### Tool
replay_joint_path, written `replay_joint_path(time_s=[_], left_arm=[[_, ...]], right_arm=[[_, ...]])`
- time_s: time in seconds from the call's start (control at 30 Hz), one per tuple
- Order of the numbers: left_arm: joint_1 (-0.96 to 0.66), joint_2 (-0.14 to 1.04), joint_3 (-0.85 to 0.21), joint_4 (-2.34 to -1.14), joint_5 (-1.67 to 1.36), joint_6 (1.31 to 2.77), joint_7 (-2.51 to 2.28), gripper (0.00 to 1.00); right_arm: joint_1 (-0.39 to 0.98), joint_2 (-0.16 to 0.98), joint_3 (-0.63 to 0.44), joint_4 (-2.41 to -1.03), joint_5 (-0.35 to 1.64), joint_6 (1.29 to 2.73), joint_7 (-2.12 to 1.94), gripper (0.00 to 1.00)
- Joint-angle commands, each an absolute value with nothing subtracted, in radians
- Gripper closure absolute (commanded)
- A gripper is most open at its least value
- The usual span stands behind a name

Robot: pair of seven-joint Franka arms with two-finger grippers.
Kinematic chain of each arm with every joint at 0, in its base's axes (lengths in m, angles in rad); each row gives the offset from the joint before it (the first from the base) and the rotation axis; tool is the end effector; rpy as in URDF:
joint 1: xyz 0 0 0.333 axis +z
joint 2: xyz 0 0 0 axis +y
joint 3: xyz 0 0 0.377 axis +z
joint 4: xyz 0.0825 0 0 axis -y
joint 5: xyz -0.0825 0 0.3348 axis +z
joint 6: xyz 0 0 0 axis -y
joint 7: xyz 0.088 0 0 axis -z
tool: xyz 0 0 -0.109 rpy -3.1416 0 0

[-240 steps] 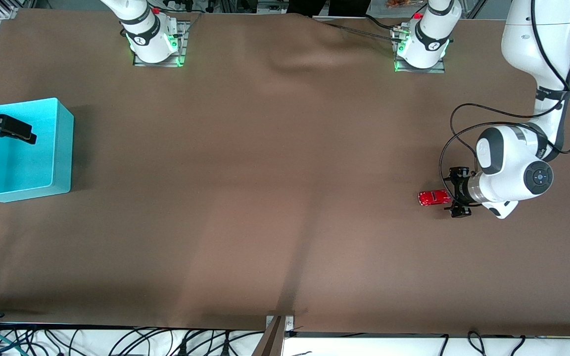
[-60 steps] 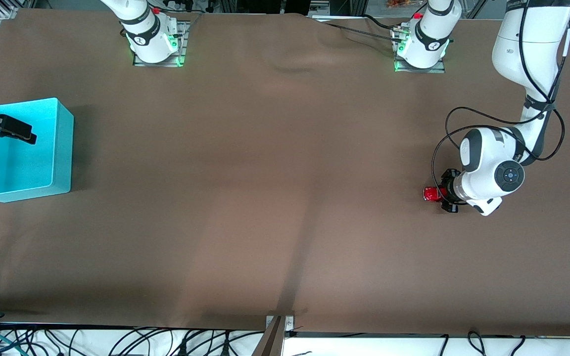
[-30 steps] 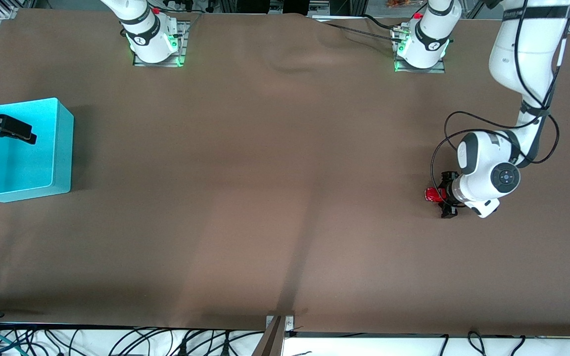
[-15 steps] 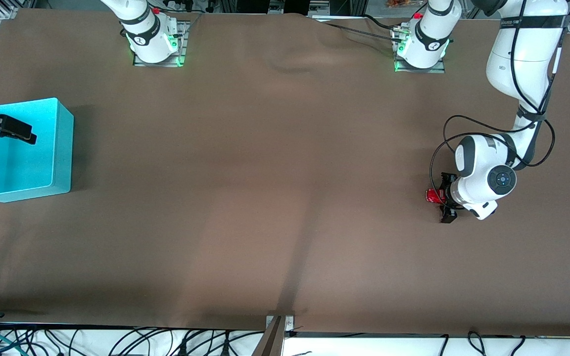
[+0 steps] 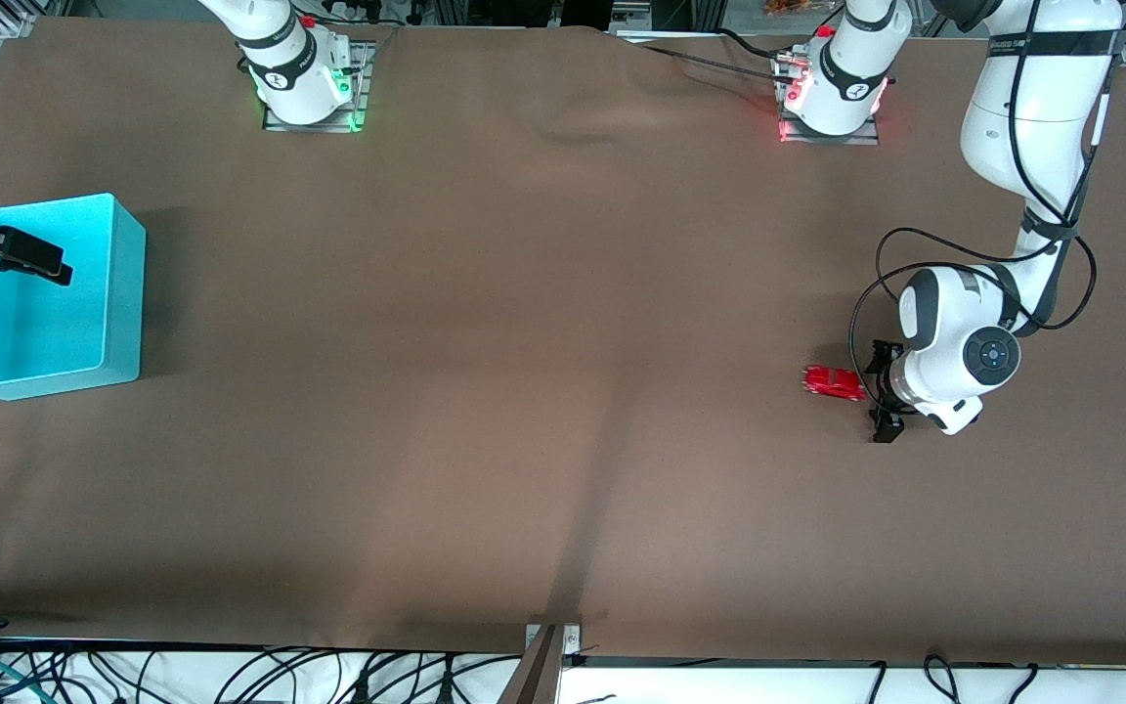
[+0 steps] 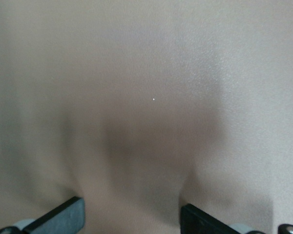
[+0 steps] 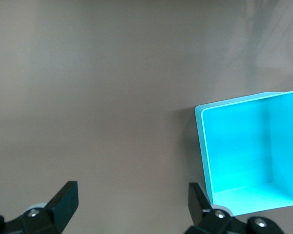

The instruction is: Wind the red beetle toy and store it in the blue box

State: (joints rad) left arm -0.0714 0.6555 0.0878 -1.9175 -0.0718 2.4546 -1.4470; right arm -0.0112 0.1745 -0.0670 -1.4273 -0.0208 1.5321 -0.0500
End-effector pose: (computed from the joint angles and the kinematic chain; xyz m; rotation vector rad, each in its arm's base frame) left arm 0.6197 0.0045 0.2265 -2.2283 -2.0895 0.1202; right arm 0.5624 -0.0422 0.6474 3.1114 -0.0431 -0.1109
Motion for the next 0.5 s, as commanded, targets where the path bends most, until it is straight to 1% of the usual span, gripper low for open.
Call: replay_joint_path(time_s=[0.0, 0.47], left_arm=[[-0.061, 0.552, 0.083, -1.724, -0.06, 2.172, -1.434, 0.0], [-0.066, 0.54, 0.08, -1.724, -0.06, 2.154, -1.436, 0.0]], right_arm=[[-0.02, 0.166, -0.057, -1.433, -0.025, 1.537, -0.046, 0.0], [-0.02, 0.166, -0.057, -1.434, -0.025, 1.537, -0.046, 0.0]])
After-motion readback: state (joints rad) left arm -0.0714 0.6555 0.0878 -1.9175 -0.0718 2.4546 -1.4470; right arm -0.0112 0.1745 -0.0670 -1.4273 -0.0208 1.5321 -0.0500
